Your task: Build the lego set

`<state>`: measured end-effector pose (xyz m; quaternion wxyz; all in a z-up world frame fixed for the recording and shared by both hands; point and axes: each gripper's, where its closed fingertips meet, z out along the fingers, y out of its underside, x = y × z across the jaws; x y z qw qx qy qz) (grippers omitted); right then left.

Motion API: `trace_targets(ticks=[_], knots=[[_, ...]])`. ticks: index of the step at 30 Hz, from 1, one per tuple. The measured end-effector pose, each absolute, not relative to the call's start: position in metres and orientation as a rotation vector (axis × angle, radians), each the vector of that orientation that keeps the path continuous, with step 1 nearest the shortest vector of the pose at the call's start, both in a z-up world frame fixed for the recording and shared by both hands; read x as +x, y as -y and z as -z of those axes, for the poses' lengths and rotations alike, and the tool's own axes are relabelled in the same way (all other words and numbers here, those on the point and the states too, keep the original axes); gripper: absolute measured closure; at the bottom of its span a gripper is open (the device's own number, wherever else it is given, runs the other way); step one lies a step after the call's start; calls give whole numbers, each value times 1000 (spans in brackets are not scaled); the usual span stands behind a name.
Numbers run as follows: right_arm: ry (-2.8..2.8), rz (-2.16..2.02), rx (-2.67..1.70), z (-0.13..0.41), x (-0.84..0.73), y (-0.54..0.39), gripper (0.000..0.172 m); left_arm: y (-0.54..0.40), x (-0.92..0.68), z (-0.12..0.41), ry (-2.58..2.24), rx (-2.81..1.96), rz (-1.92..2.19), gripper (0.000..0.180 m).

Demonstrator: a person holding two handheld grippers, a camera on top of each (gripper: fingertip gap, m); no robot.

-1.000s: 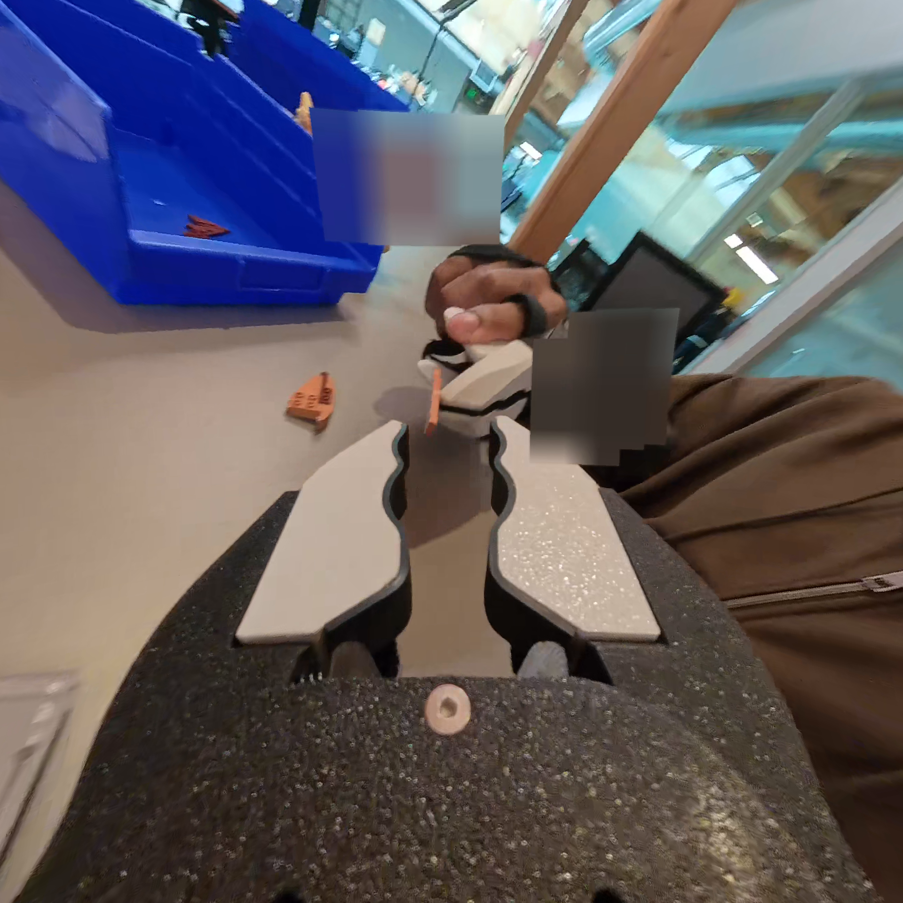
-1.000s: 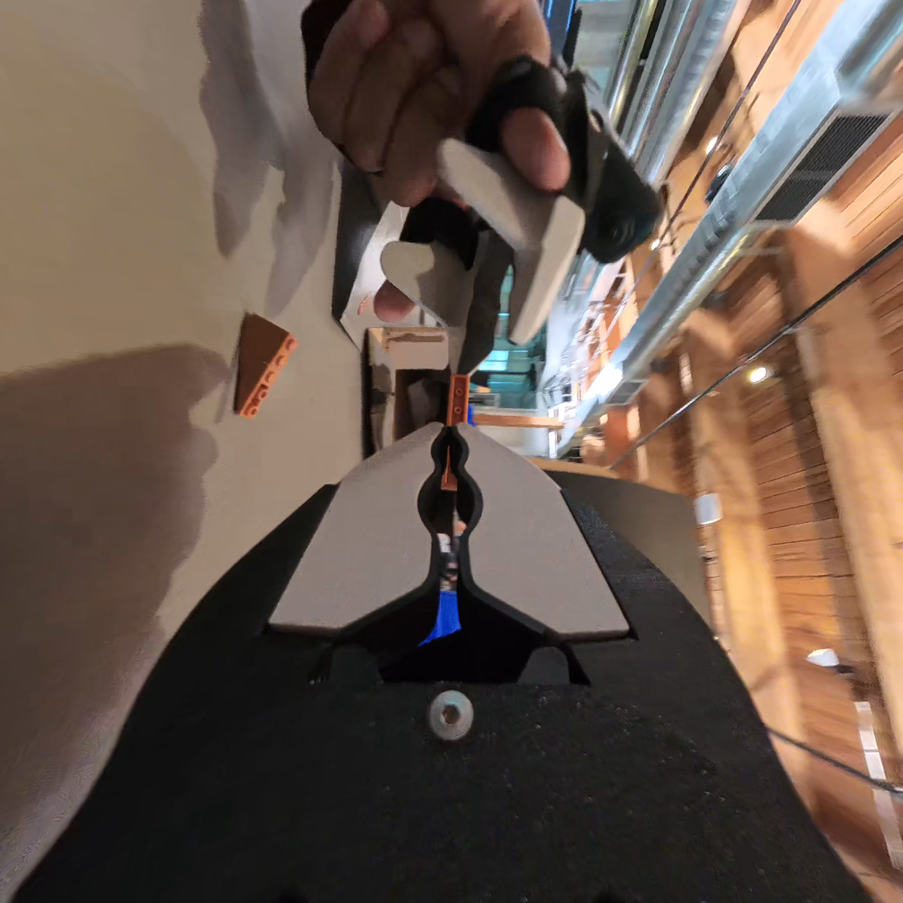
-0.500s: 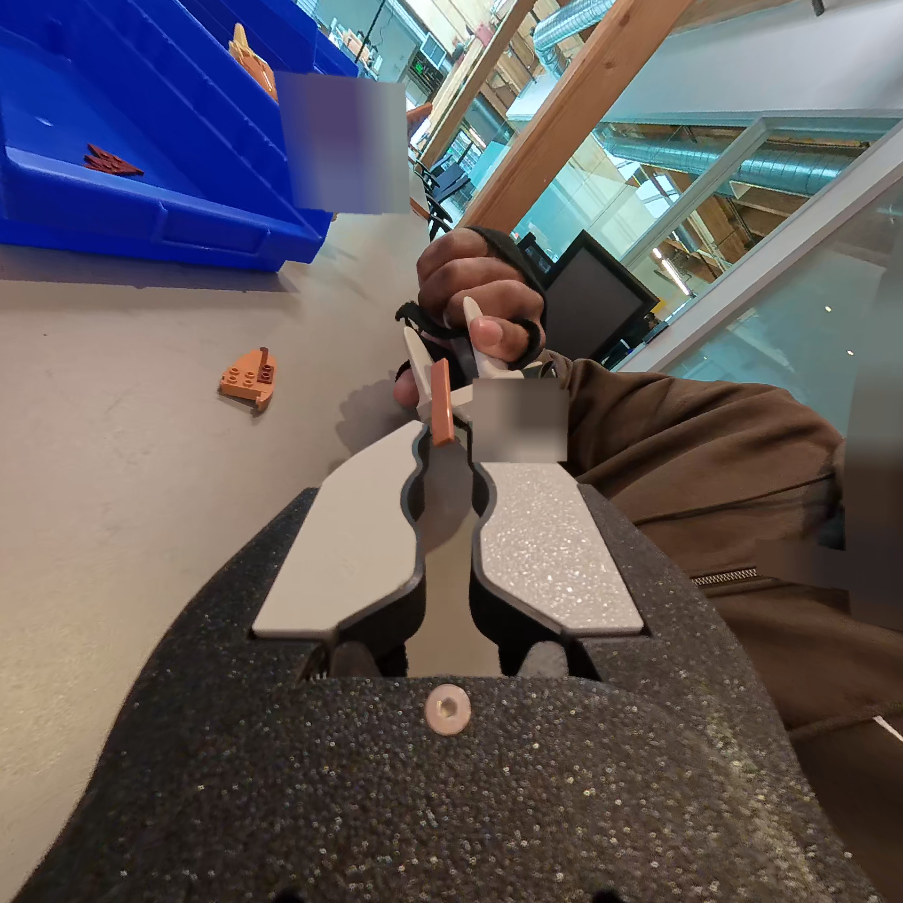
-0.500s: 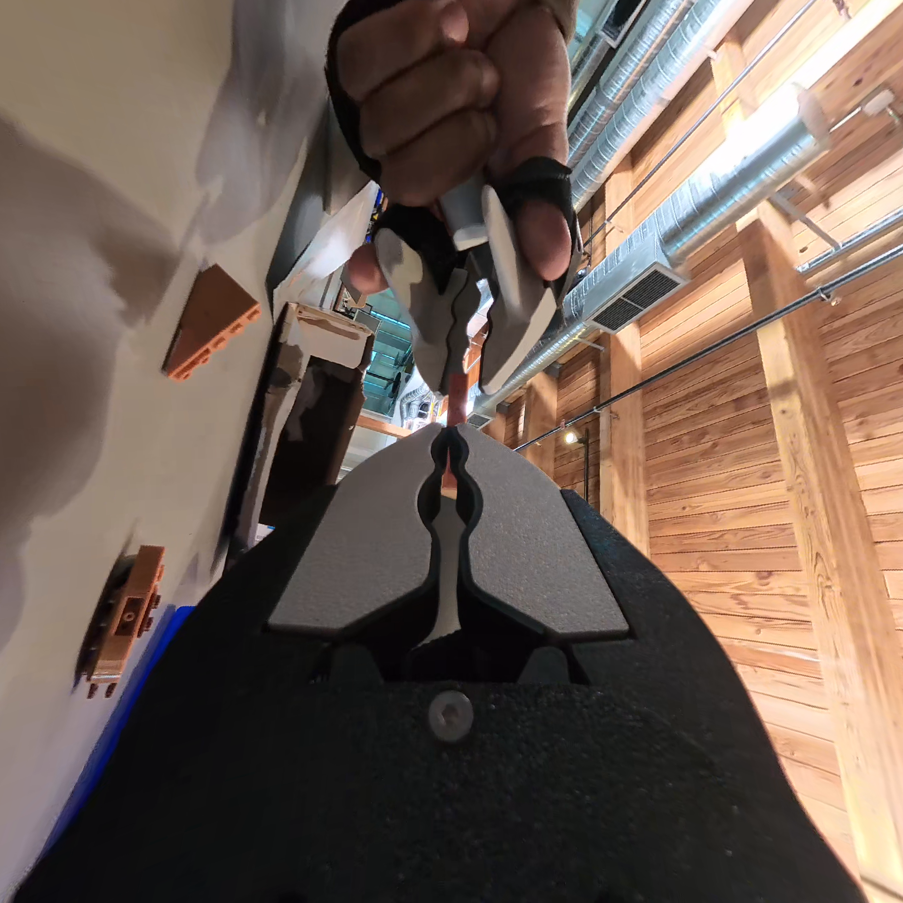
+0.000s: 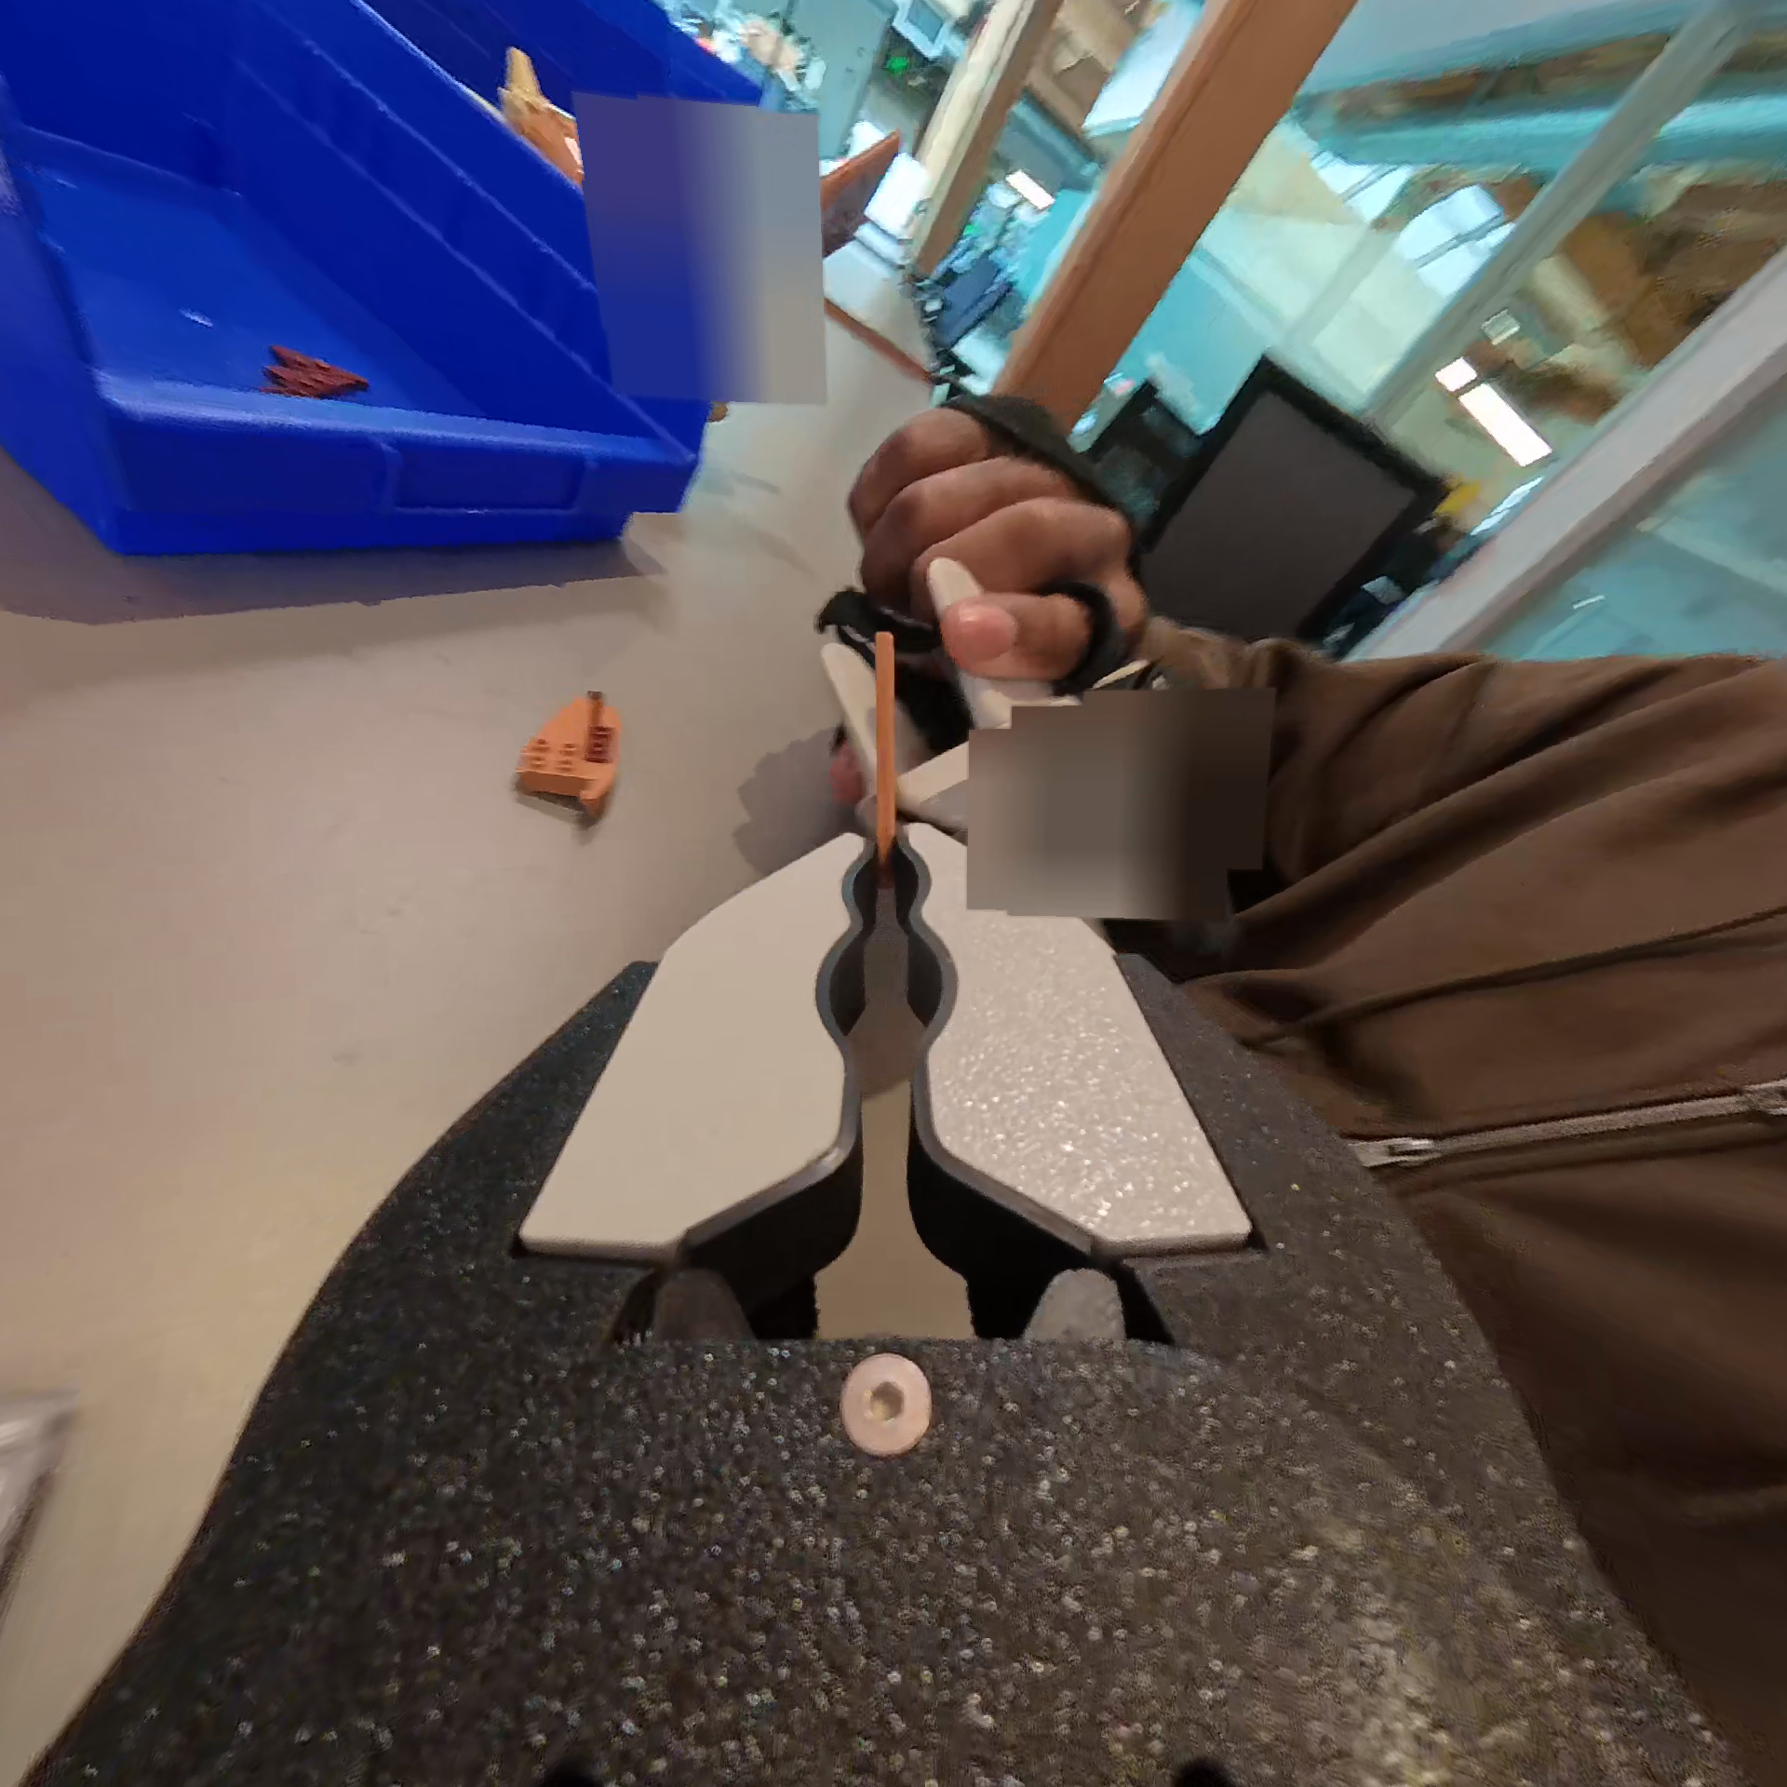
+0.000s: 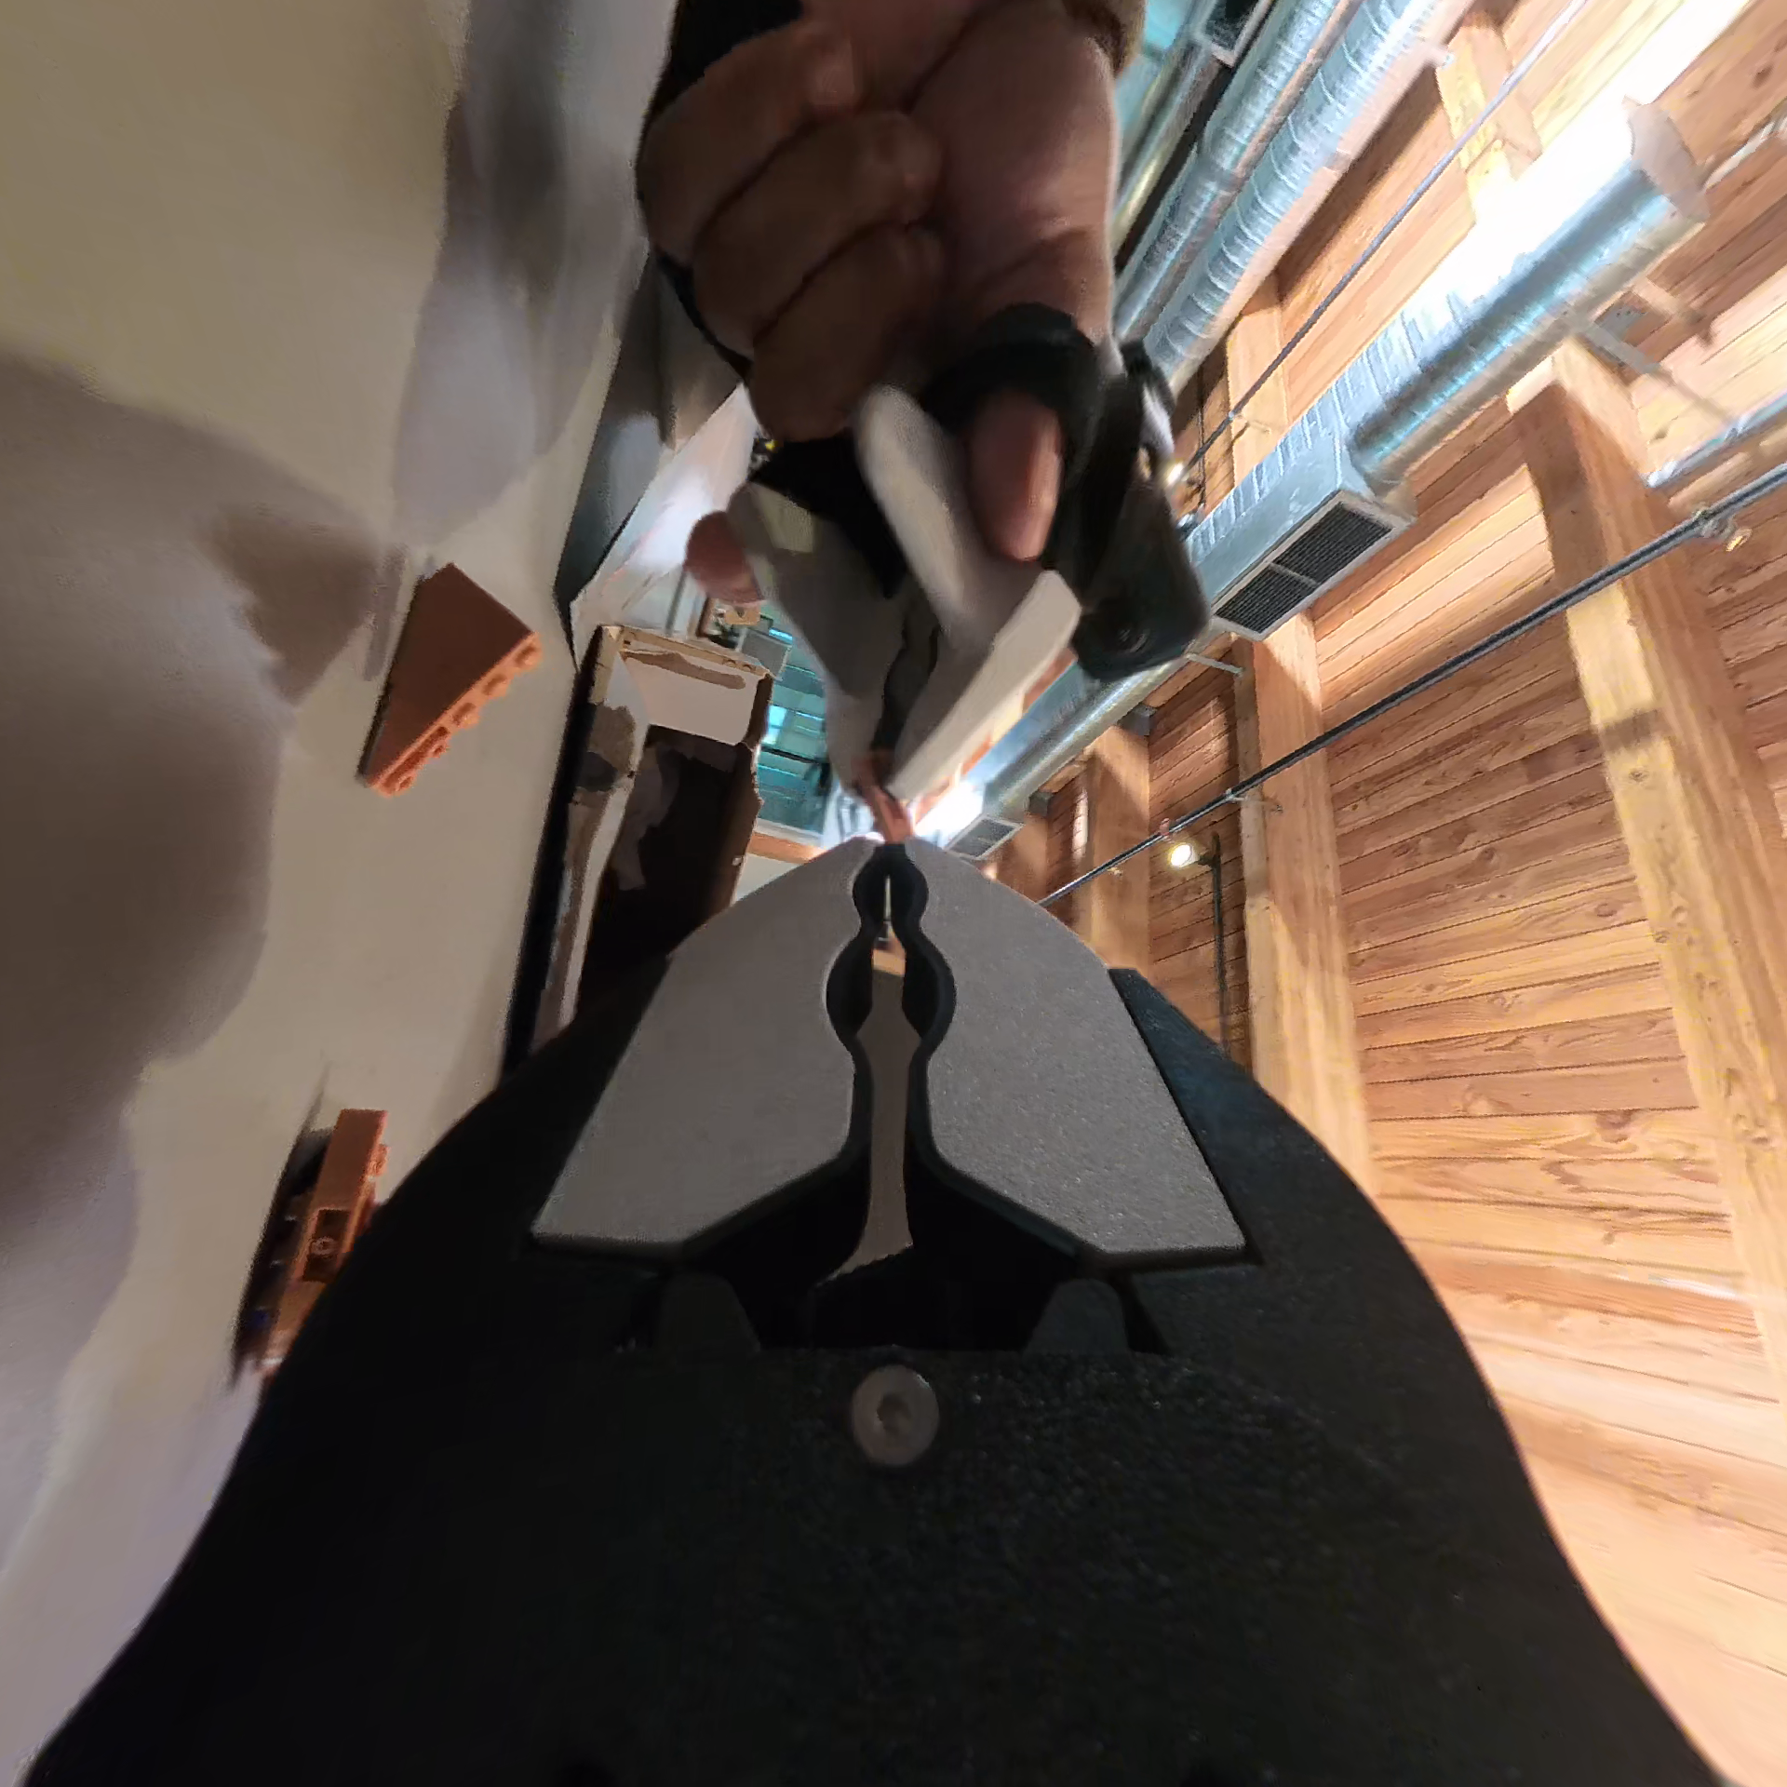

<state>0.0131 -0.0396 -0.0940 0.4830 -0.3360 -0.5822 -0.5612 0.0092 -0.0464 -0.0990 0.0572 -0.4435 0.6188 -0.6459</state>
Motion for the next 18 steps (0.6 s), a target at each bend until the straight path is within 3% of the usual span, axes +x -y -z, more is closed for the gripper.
trace_targets(ticks=[4, 9, 13, 18], knots=[[1232, 1115, -1083, 82, 30, 38, 172, 32, 17, 108, -1922, -1168, 1530, 178], [844, 312, -1609, 84, 47, 32, 162, 15, 28, 108, -1863, -896, 1051, 178], [620, -132, -1729, 82, 48, 33, 152, 3, 35, 111, -1807, -579, 540, 177], [517, -386, -1835, 92, 41, 33, 151, 4, 37, 107, -1735, -318, 218, 178]])
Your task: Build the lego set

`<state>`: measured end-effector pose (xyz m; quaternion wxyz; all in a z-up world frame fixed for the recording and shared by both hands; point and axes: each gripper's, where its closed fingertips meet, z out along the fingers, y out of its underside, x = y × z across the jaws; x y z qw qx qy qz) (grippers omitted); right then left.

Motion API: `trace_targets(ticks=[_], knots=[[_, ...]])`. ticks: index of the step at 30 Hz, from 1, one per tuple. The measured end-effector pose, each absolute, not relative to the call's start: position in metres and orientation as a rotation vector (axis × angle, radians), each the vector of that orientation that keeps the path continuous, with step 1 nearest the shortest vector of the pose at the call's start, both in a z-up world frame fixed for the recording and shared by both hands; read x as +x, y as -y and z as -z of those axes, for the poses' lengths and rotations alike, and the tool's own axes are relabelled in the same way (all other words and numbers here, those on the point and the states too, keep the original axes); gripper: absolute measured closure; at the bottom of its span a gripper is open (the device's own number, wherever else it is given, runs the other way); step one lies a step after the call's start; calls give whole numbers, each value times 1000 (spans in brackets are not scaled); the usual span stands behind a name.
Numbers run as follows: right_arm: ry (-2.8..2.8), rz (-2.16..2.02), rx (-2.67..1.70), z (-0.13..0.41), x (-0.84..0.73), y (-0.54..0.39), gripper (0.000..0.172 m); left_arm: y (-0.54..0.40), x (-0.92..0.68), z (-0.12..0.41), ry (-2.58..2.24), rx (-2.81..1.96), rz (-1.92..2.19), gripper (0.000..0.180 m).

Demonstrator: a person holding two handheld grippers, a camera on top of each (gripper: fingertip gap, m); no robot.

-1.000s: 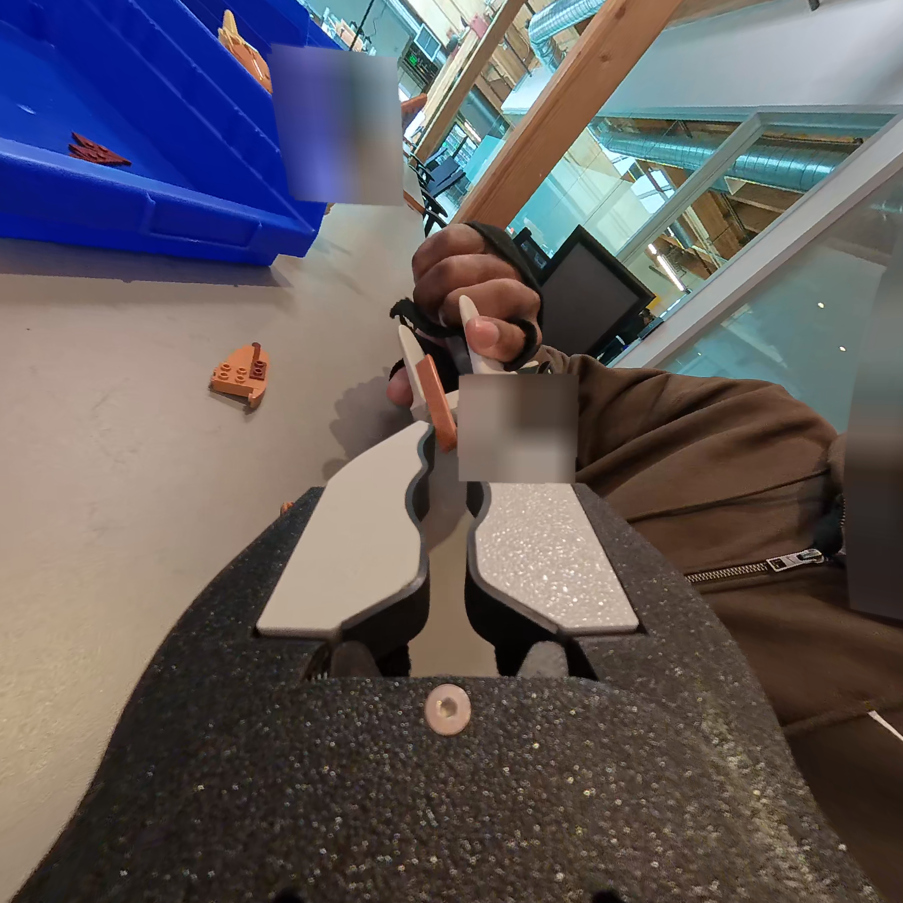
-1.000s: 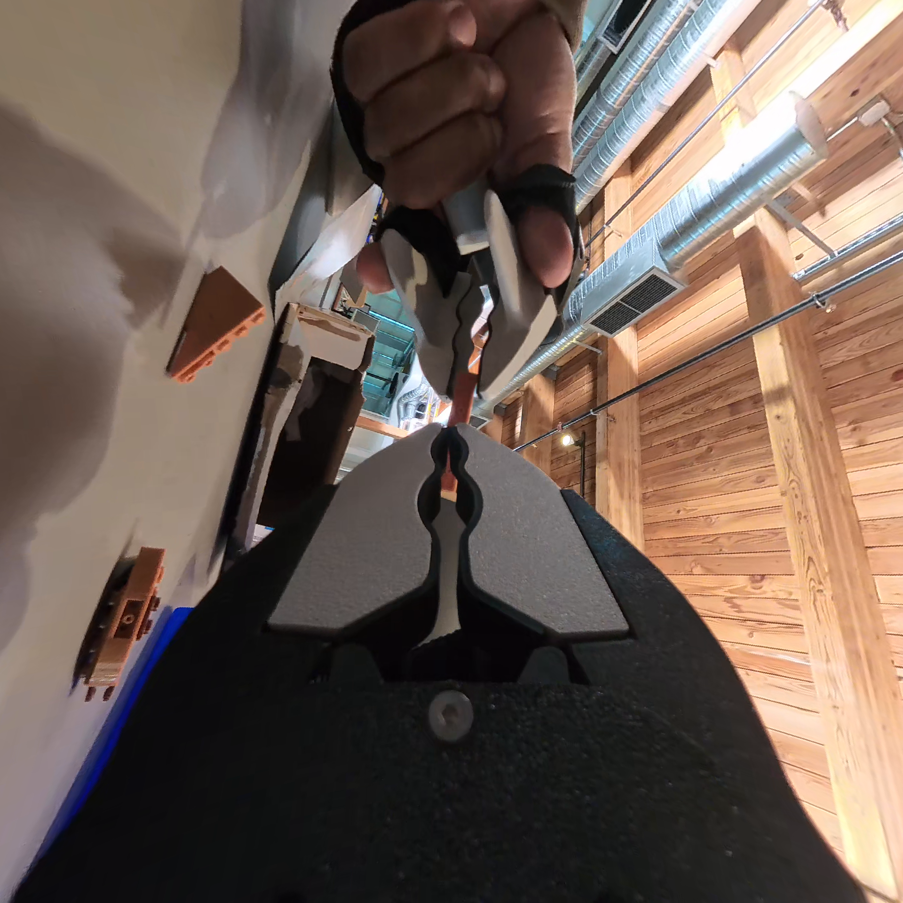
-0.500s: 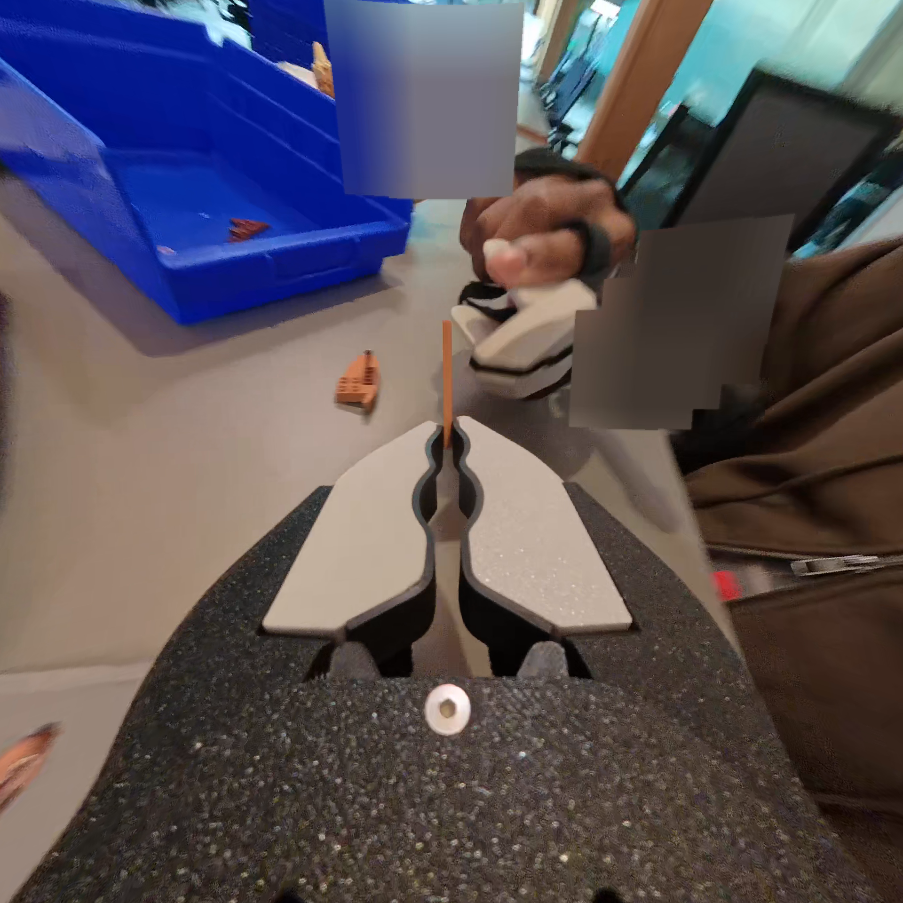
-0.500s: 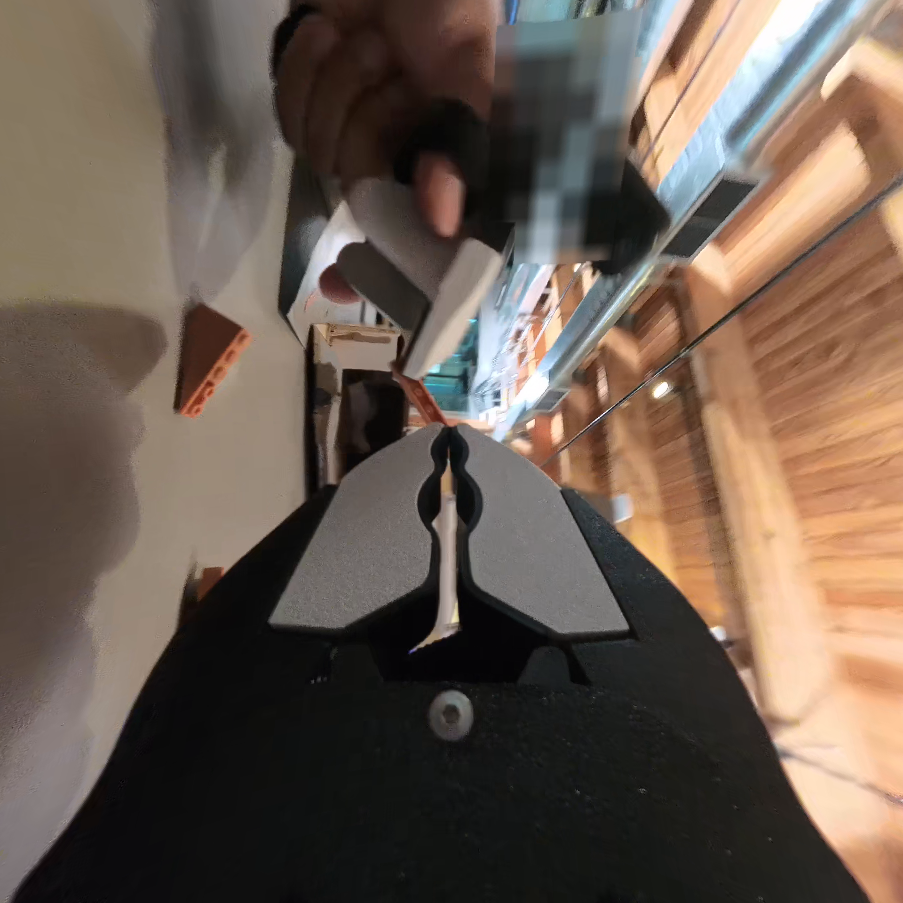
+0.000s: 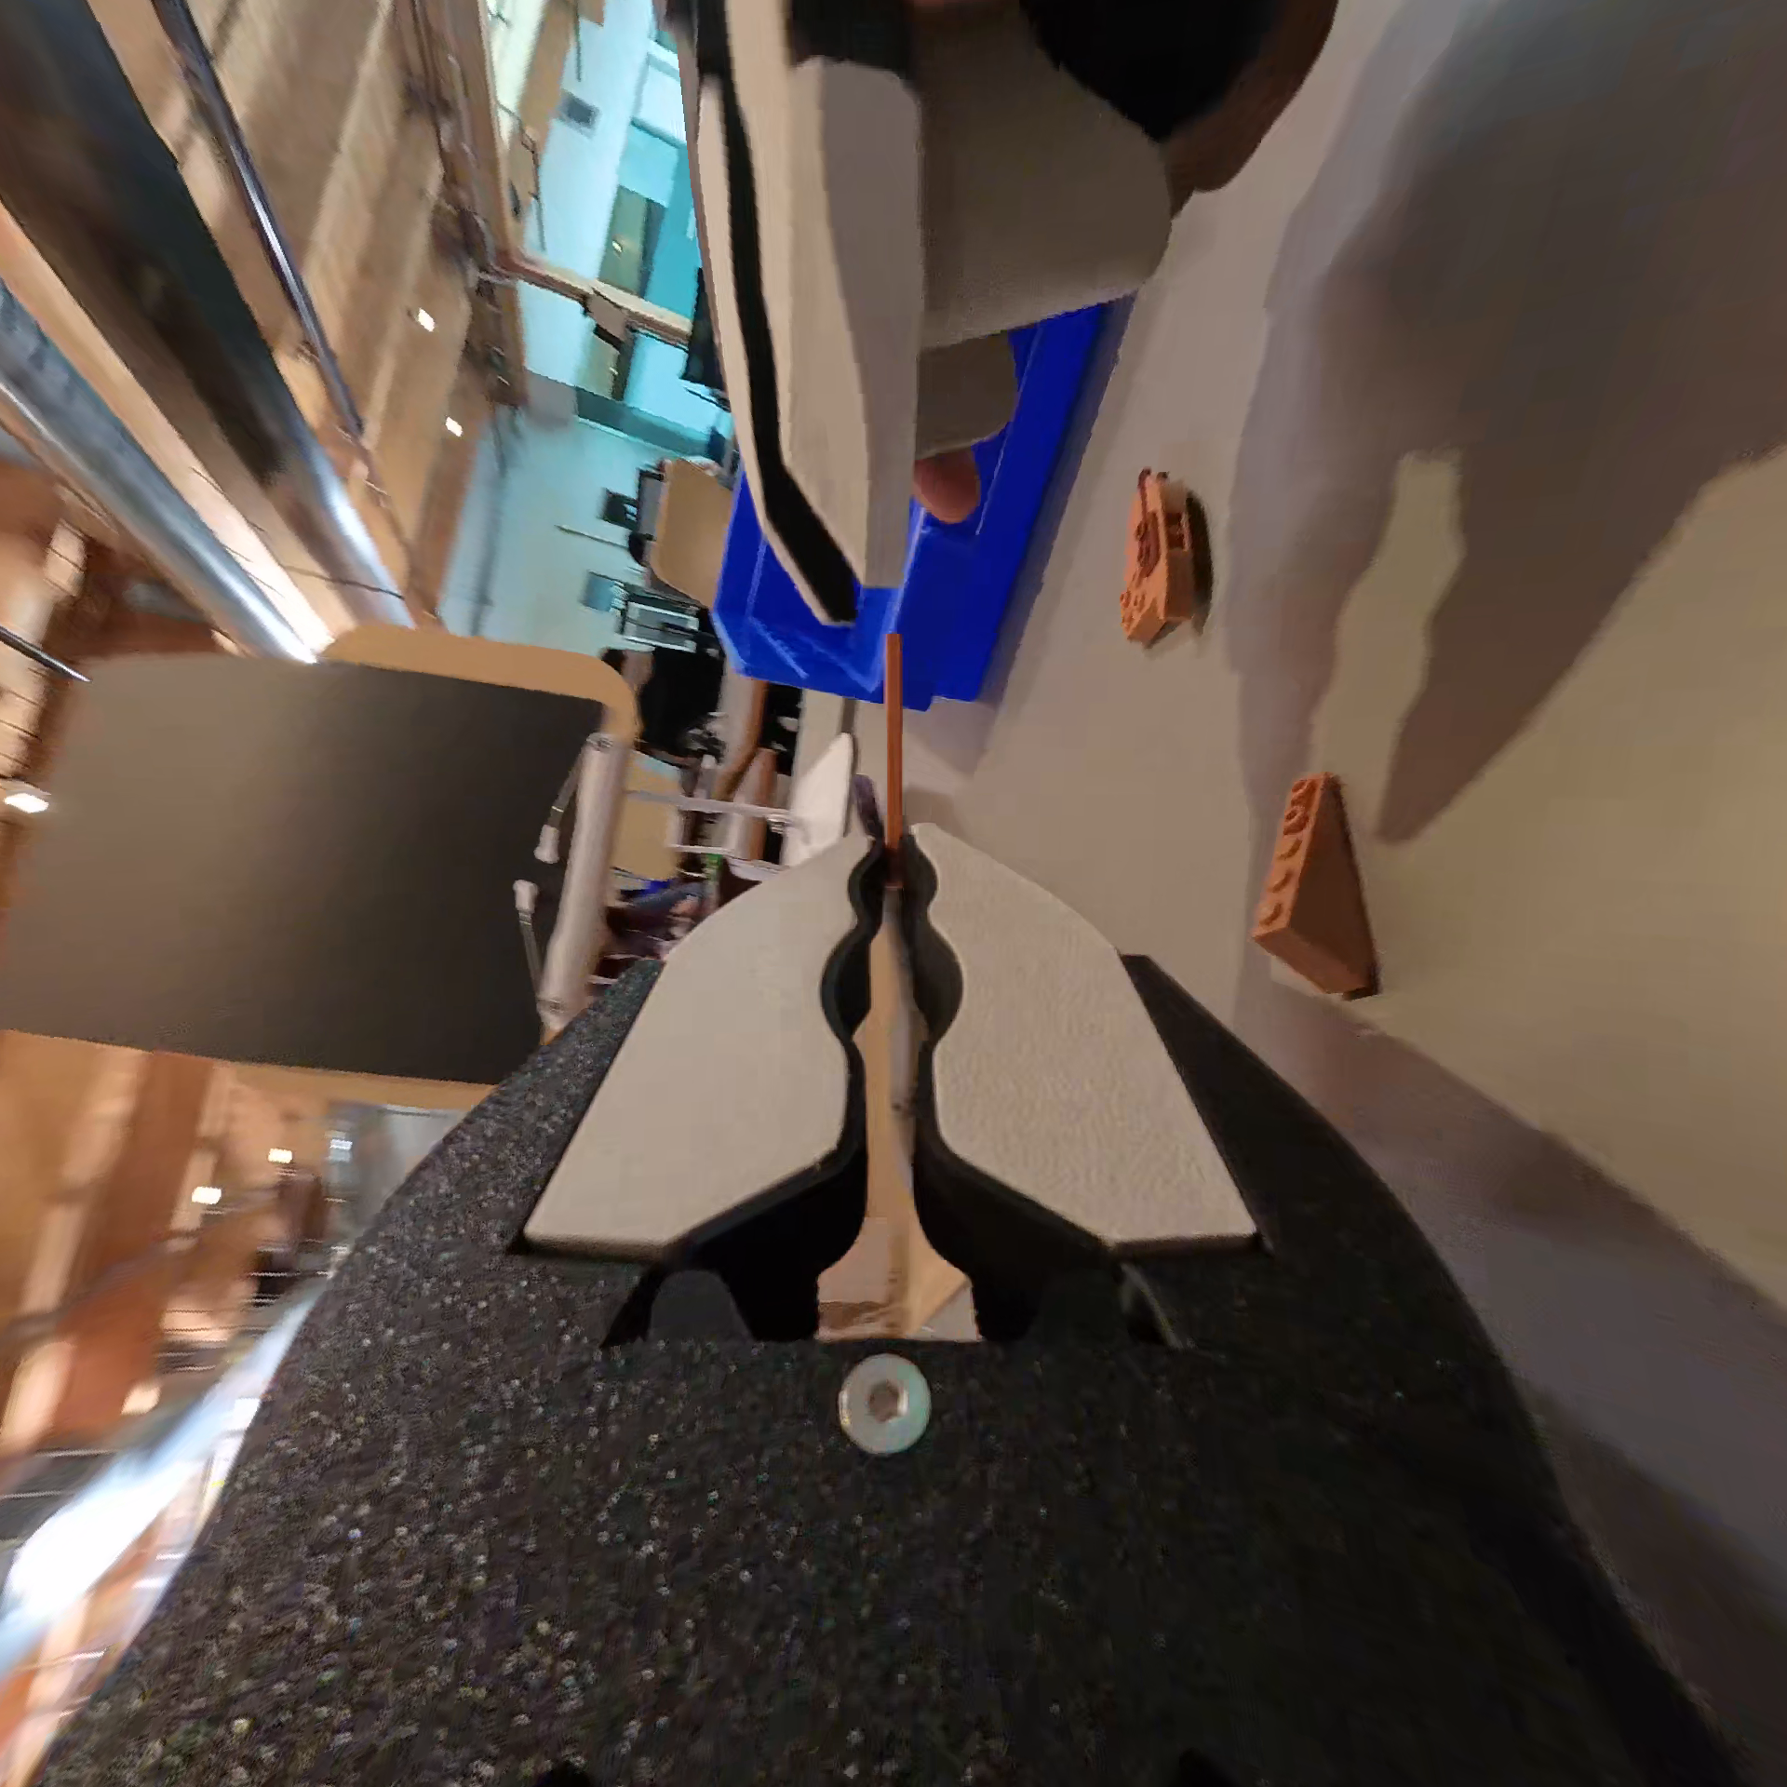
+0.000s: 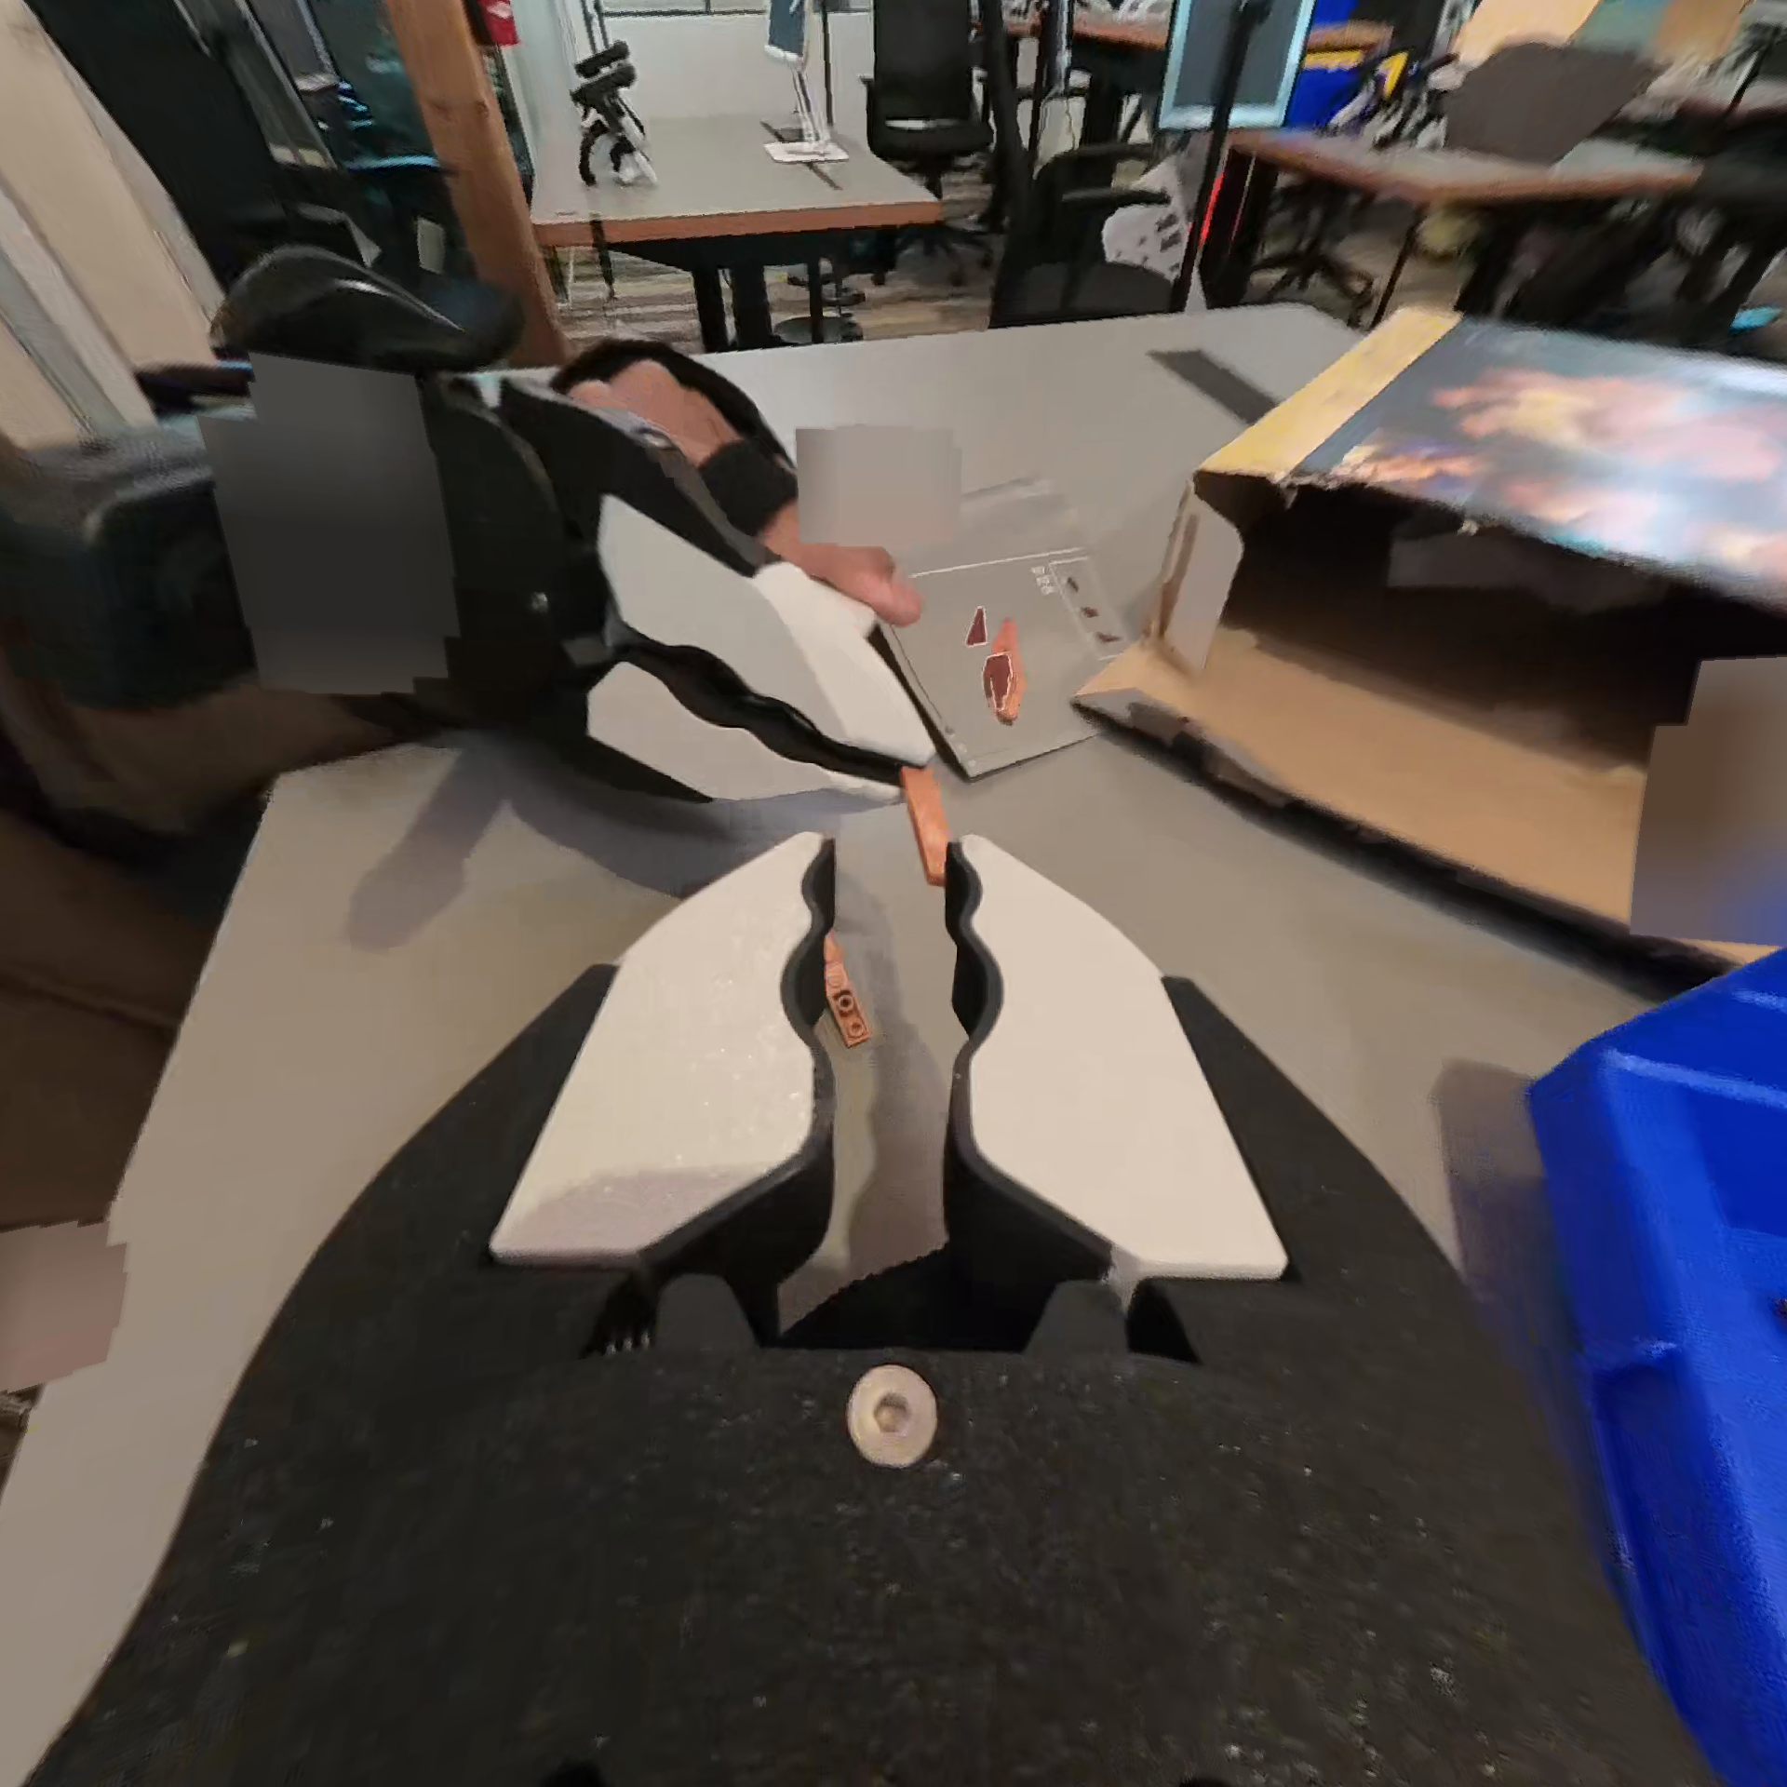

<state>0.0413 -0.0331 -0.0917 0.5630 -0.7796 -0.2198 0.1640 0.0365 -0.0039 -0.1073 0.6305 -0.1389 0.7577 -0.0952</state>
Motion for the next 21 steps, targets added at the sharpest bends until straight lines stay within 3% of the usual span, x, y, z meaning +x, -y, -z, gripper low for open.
trace_targets(ticks=[7, 10, 14, 21], knots=[[462, -442, -1951, 109, 40, 30, 151, 18, 35, 108, -1703, -103, 46, 177], [469, -443, -1979, 113, 39, 31, 163, 25, 35, 111, -1706, -55, 28, 177], [492, -416, -1991, 114, 39, 33, 164, 26, 36, 111, -1714, -99, 94, 177], [543, -395, -2041, 124, 37, 36, 152, 30, 34, 108, -1698, -64, 85, 177]])
